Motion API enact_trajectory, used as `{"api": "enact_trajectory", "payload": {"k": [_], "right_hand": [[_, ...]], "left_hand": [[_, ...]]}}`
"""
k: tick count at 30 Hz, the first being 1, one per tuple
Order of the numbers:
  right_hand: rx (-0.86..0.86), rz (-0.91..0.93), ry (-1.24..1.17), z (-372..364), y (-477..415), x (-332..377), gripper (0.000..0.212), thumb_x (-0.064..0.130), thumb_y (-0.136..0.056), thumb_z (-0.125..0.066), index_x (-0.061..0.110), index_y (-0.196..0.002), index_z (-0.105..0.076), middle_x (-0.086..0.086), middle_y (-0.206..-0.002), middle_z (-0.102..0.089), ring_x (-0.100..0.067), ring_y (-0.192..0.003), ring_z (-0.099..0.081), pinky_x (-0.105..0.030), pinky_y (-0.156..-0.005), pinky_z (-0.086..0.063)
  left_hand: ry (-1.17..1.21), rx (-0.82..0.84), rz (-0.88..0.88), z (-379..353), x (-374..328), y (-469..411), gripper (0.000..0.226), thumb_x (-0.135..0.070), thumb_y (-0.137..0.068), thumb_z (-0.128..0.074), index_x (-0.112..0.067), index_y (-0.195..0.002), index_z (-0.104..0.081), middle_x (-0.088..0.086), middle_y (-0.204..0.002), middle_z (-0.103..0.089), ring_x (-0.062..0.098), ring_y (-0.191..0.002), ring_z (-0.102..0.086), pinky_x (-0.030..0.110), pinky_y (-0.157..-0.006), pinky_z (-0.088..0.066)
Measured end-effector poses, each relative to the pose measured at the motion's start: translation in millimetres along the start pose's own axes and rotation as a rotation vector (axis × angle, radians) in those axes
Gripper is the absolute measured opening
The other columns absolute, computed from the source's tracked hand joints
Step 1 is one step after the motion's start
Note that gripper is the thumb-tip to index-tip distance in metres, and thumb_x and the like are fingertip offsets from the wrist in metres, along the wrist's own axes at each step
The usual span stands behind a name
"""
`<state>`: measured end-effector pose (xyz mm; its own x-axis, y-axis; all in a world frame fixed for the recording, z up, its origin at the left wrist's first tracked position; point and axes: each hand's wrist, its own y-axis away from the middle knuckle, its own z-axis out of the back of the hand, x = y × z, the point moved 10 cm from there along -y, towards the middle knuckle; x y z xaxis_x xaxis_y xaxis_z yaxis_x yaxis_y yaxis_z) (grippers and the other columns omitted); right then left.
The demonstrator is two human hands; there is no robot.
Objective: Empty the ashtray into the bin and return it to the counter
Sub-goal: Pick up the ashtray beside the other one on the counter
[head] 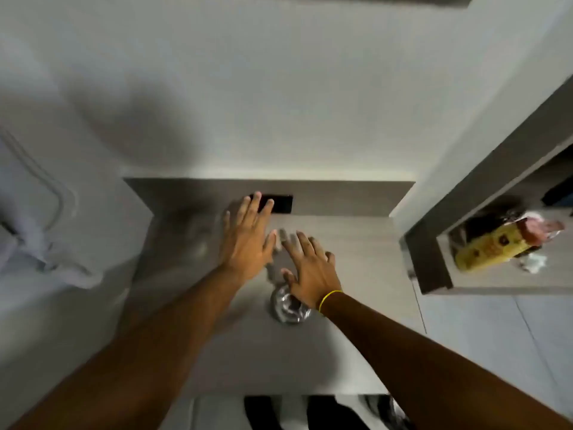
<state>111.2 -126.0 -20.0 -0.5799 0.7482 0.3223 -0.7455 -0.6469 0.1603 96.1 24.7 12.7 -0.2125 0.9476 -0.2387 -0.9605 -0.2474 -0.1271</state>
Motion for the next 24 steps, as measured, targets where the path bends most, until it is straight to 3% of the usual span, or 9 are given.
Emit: {"api": "enact_trajectory", "payload": {"k": [2,6,8,12,17,24], "right_hand": [[0.126,-0.023,-0.005,-46.7,10.6,-4.0,0.082,0.058,-0.093,-0.047,0.033,-0.163,-0.012,-0.007,-0.173,-0.018,-0.036,-0.151,-0.028,-0.063,-0.111,-0.037],[0.167,-0.068,0.014,-100.4,40.1,-14.0,0.079,0.065,-0.080,-0.053,0.027,-0.147,-0.039,-0.005,-0.158,-0.038,-0.033,-0.135,-0.044,-0.050,-0.097,-0.046],[0.164,-0.062,0.035,-103.8,35.4,-13.6,0.080,0.064,-0.073,-0.059,0.027,-0.142,-0.043,-0.007,-0.151,-0.042,-0.034,-0.130,-0.045,-0.049,-0.093,-0.048],[0.213,-0.017,0.068,-109.3,26.0,-11.0,0.094,0.052,-0.063,-0.067,0.022,-0.147,-0.038,-0.011,-0.148,-0.041,-0.037,-0.125,-0.046,-0.048,-0.089,-0.052],[0.287,0.026,0.107,-118.5,14.4,-8.6,0.091,0.041,-0.052,-0.075,0.018,-0.135,-0.045,-0.010,-0.136,-0.044,-0.036,-0.112,-0.050,-0.045,-0.079,-0.056],[0.316,0.069,0.123,-123.0,4.5,-5.1,0.089,0.046,-0.059,-0.081,0.019,-0.134,-0.043,-0.013,-0.134,-0.043,-0.037,-0.111,-0.048,-0.047,-0.079,-0.055]], "left_hand": [[-0.017,0.131,0.091,-55.4,14.3,34.4,0.071,-0.052,-0.105,-0.028,-0.026,-0.170,-0.030,0.008,-0.182,-0.023,0.030,-0.168,-0.021,0.071,-0.129,-0.022],[0.079,0.254,0.157,-147.1,28.5,122.8,0.058,-0.043,-0.109,-0.036,-0.023,-0.163,-0.044,0.013,-0.176,-0.036,0.037,-0.163,-0.033,0.079,-0.120,-0.033],[0.062,0.300,0.179,-169.0,35.9,141.8,0.059,-0.043,-0.109,-0.035,-0.022,-0.163,-0.044,0.015,-0.176,-0.036,0.038,-0.162,-0.035,0.079,-0.116,-0.036],[0.007,0.310,0.169,-184.2,34.6,157.5,0.062,-0.050,-0.110,-0.034,-0.023,-0.166,-0.041,0.013,-0.180,-0.028,0.037,-0.166,-0.024,0.076,-0.122,-0.025],[-0.014,0.237,0.168,-179.8,36.0,157.5,0.066,-0.053,-0.109,-0.034,-0.024,-0.168,-0.034,0.011,-0.181,-0.024,0.036,-0.169,-0.016,0.074,-0.125,-0.021],[-0.002,0.228,0.166,-179.6,36.1,157.6,0.069,-0.052,-0.106,-0.038,-0.023,-0.169,-0.032,0.012,-0.182,-0.019,0.037,-0.169,-0.015,0.076,-0.126,-0.020]]}}
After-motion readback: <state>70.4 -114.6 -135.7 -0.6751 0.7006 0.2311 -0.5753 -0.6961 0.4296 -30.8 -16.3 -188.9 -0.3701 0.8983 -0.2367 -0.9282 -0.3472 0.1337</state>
